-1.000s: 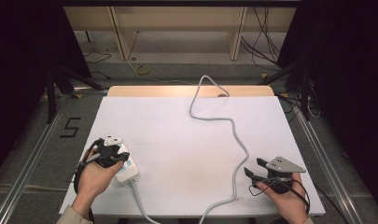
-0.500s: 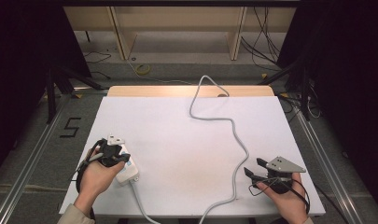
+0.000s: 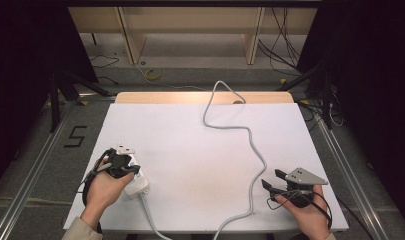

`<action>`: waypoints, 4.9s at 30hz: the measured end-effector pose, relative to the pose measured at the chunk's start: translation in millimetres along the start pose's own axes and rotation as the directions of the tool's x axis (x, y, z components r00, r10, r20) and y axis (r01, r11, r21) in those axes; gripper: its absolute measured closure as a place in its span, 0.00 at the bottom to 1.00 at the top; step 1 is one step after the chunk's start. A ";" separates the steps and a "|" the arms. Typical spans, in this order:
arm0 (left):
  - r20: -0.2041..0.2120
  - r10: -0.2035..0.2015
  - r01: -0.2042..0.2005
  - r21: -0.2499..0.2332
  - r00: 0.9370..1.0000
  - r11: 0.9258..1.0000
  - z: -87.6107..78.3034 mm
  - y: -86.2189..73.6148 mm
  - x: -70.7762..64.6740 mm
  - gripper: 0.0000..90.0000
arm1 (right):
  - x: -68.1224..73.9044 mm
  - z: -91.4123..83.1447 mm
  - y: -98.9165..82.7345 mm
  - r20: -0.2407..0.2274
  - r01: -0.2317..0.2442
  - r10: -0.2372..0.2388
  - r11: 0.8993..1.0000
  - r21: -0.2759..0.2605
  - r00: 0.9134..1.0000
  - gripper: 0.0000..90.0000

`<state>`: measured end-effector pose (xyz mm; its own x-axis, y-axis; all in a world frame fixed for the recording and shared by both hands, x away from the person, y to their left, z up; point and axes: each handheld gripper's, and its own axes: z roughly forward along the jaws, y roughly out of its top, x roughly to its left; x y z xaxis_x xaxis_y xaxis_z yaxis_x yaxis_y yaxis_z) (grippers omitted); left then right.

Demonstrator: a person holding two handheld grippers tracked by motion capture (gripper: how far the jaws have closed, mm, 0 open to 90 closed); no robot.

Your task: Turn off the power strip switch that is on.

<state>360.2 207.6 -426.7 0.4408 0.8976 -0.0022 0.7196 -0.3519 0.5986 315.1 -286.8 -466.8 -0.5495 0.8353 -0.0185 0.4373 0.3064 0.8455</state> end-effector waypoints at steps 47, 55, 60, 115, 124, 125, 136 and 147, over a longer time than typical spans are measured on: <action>-0.013 -0.046 0.047 0.074 0.999 0.996 15.2 5.4 5.1 0.99 | 0.6 0.4 0.1 -0.006 0.002 -0.002 1.000 0.004 1.000 0.43; -0.014 -0.037 0.038 0.093 0.999 0.995 16.1 6.5 4.9 0.99 | 0.7 0.5 0.1 -0.006 0.003 -0.003 1.000 0.005 1.000 0.43; -0.015 -0.034 0.036 0.103 0.999 0.994 17.4 6.5 4.6 0.99 | 0.7 0.5 0.1 -0.006 0.003 -0.003 1.000 0.005 1.000 0.43; -0.015 -0.001 0.004 0.165 1.000 0.986 24.8 7.9 3.8 0.99 | 1.0 0.5 0.0 -0.009 0.006 -0.006 1.000 0.008 1.000 0.43; -0.013 -0.002 0.004 0.172 1.000 0.985 25.4 9.0 3.4 0.99 | 1.2 0.9 -0.1 -0.012 0.006 -0.006 1.000 0.011 1.000 0.43; -0.014 -0.004 0.007 0.175 1.000 0.984 25.3 9.3 3.3 0.99 | 1.3 0.9 -0.2 -0.013 0.005 -0.005 1.000 0.011 1.000 0.43; -0.029 -0.011 0.016 0.184 1.000 0.983 26.1 10.6 0.8 0.99 | 1.3 1.0 -0.3 -0.014 0.004 -0.003 1.000 0.010 1.000 0.43; -0.037 -0.013 0.020 0.195 0.999 0.981 26.6 11.9 -0.1 1.00 | 1.6 1.2 -0.5 -0.016 0.004 -0.004 1.000 0.010 1.000 0.43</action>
<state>383.0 196.3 -440.8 0.4112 0.9113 0.0197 0.8189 -0.3788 0.4312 314.9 -285.1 -467.9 -0.5621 0.8269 -0.0134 0.4421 0.3141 0.8402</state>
